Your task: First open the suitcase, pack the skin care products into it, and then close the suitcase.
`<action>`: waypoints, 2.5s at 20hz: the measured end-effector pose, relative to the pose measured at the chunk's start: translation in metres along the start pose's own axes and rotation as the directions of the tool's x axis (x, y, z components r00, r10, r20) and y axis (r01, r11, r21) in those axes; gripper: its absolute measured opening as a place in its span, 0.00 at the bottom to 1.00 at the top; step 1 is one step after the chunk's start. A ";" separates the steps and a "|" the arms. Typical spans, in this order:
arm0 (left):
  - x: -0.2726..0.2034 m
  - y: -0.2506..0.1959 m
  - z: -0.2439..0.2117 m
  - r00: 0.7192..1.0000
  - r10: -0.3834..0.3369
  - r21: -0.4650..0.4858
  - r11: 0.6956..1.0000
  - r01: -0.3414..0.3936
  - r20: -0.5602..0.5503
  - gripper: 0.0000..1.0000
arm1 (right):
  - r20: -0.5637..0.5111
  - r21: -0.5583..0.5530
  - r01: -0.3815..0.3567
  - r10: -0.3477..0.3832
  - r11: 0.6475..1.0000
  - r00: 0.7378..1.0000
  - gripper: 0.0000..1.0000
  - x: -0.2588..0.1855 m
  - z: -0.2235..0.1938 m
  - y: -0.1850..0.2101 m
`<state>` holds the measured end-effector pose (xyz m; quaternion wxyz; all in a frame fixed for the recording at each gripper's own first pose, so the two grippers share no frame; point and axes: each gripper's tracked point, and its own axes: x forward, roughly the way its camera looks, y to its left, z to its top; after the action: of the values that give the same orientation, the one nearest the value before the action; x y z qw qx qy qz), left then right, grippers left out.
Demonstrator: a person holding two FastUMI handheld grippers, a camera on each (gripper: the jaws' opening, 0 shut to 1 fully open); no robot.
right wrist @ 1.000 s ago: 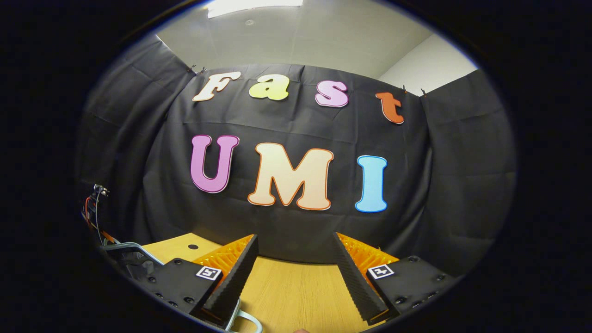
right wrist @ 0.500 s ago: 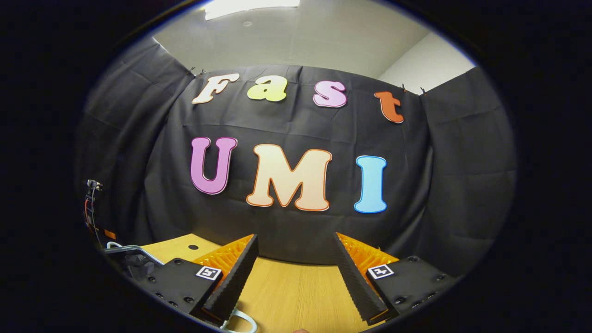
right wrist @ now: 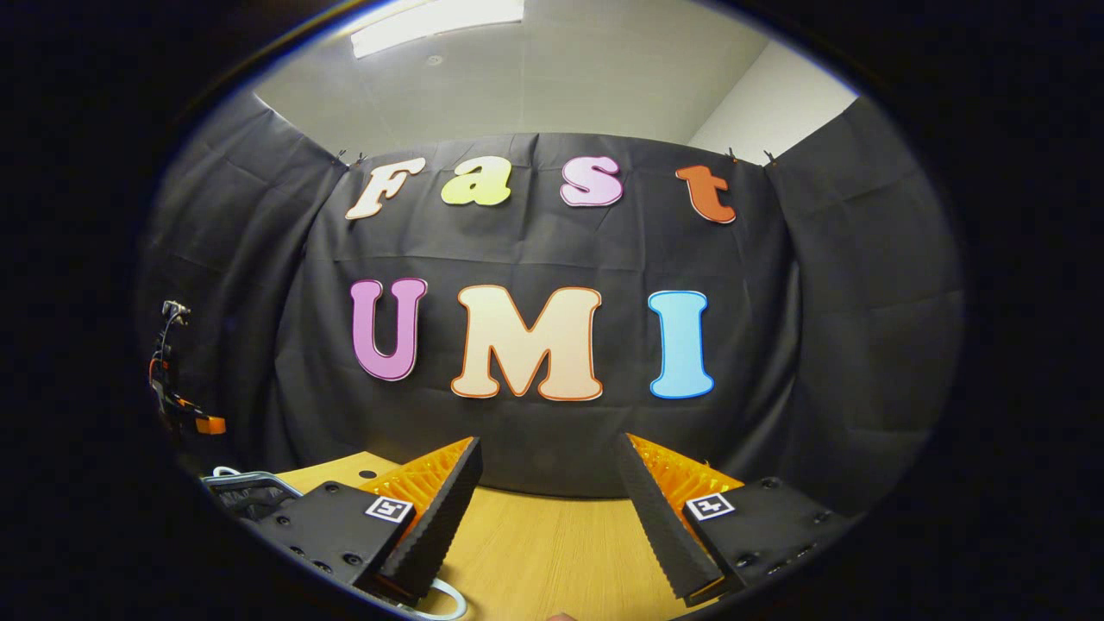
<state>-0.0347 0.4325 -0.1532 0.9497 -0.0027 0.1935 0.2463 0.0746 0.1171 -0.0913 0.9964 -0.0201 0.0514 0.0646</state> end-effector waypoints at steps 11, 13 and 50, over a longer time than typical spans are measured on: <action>-0.058 -0.173 0.027 0.968 -0.243 0.047 0.970 0.240 0.063 0.94 | 0.024 0.015 0.023 -0.024 1.000 0.999 0.98 -0.025 0.009 -0.067; -0.068 -0.197 0.024 0.958 -0.279 0.053 0.960 0.276 0.058 0.95 | 0.020 0.017 0.028 -0.028 0.999 0.999 0.99 -0.029 0.007 -0.078; -0.211 -0.469 -0.260 0.667 -0.617 -0.105 0.762 0.638 -0.418 0.81 | -0.092 -0.067 -0.045 0.038 0.997 0.995 0.99 -0.098 -0.052 -0.157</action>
<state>-0.0798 -0.1044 -0.3582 0.9091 -0.0993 0.3901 -0.1071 -0.0069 -0.0535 -0.1274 0.9902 -0.0564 0.0946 0.0860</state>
